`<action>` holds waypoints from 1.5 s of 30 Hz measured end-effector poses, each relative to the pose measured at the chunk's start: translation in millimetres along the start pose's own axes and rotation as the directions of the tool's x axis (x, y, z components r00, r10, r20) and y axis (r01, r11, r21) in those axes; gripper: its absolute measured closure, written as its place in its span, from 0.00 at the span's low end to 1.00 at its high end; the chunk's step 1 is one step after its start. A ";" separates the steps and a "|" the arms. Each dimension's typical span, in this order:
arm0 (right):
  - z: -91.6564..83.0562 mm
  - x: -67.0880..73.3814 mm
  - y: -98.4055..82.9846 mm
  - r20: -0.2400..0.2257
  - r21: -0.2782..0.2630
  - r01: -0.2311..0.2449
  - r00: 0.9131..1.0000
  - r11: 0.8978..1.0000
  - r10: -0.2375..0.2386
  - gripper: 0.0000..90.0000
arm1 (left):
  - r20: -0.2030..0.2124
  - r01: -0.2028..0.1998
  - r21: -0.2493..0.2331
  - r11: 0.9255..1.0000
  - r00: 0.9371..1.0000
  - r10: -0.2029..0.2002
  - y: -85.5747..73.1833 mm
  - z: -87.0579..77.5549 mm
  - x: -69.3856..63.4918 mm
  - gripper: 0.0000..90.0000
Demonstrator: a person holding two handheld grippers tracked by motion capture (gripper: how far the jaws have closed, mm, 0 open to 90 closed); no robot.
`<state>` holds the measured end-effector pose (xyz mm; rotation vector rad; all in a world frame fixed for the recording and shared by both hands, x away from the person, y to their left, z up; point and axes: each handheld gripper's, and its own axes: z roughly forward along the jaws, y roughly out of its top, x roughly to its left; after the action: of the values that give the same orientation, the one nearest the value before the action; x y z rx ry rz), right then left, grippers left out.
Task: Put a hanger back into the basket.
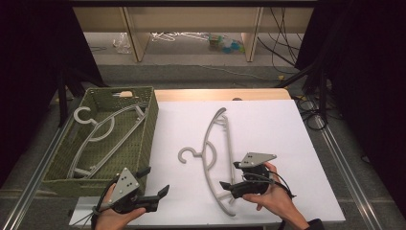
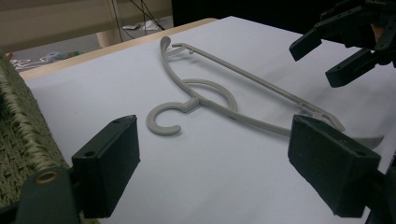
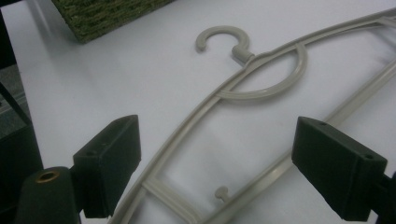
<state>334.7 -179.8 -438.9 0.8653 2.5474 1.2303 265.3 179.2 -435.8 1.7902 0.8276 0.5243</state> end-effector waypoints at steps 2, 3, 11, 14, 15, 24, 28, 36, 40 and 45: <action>10.8 2.6 3.6 0.015 0.027 0.005 1.000 1.000 -0.005 0.19 | -0.001 0.004 -0.003 1.000 1.000 -0.004 -0.5 -0.1 1.3 0.18; 10.8 2.6 3.6 0.015 0.027 0.005 1.000 1.000 -0.005 0.19 | -0.005 0.023 -0.008 1.000 1.000 -0.023 -1.2 0.0 0.8 0.18; 44.4 9.8 14.5 0.013 0.134 0.029 0.999 0.991 -0.031 0.19 | 0.000 0.020 0.000 1.000 1.000 -0.020 -1.8 0.0 0.8 0.19; 60.9 9.7 19.1 0.015 0.181 0.017 1.000 0.983 -0.020 0.20 | 0.003 0.013 0.004 1.000 1.000 -0.013 -2.2 1.0 0.4 0.19; 60.9 9.7 19.1 0.015 0.181 0.017 1.000 0.983 -0.020 0.20 | 0.007 0.012 0.000 1.000 1.000 -0.012 -2.5 1.4 0.8 0.19; 82.8 11.0 27.8 0.009 0.291 0.009 1.000 0.957 -0.012 0.34 | 0.007 0.000 0.001 1.000 1.000 0.000 -1.9 0.7 2.5 0.19; 90.8 10.0 29.2 0.006 0.330 -0.009 1.000 0.944 0.008 0.43 | 0.016 -0.006 -0.003 1.000 1.000 0.006 -2.3 1.7 3.6 0.19; 96.0 10.0 39.7 0.037 0.400 0.023 0.998 0.916 -0.041 0.59 | 0.013 0.005 0.001 1.000 1.000 -0.005 -3.0 1.7 2.2 0.19; 96.8 7.6 42.2 0.028 0.422 0.044 0.998 0.906 -0.062 0.65 | 0.021 0.014 0.001 1.000 1.000 -0.014 -2.3 1.0 3.6 0.20; 95.9 -0.9 44.1 0.016 0.434 0.008 1.000 0.901 -0.017 0.76 | 0.013 0.007 -0.001 1.000 1.000 -0.007 -2.2 0.0 4.7 0.21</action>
<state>392.3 -95.8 -466.7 0.9305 2.8548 0.6436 267.7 183.1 -438.1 1.7874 0.8241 0.5077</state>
